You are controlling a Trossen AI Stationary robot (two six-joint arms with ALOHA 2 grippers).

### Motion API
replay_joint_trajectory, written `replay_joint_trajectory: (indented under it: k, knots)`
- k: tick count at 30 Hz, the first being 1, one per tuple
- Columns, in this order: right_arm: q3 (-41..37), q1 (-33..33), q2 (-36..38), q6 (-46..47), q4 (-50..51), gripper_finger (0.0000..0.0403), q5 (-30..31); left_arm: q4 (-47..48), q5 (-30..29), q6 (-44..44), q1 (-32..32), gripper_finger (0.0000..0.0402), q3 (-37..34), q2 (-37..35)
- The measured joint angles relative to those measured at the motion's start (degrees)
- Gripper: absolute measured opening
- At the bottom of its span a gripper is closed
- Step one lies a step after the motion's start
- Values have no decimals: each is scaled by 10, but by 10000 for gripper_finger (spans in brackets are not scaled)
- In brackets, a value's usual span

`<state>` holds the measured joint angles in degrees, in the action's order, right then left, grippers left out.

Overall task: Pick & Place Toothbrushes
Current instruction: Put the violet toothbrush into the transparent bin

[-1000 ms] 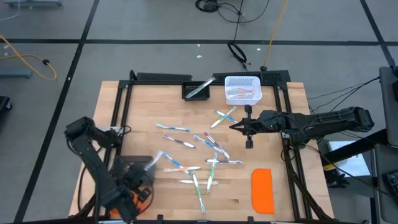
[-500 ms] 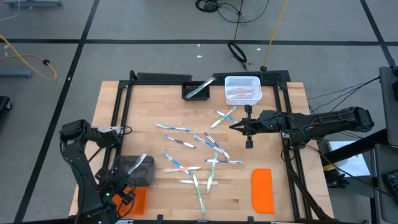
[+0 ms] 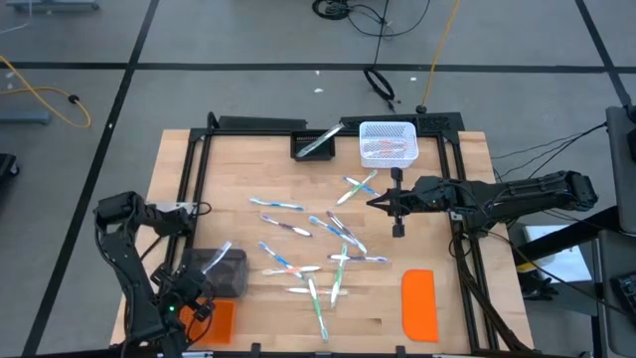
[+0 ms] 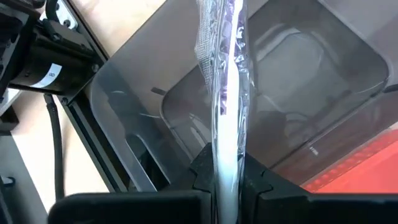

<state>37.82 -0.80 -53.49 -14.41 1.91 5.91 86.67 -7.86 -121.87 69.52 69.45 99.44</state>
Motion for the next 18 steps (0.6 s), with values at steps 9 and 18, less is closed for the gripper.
replay_joint_trajectory:
  k: [9, 18]
  knots:
    - [0, 0, 0, 1, 0, 0, 0, 1, 7, 1, 0, 51, 0, 0]
    - [0, 0, 0, 2, 0, 0, 0, 4, 25, 7, 0, 152, 0, 0]
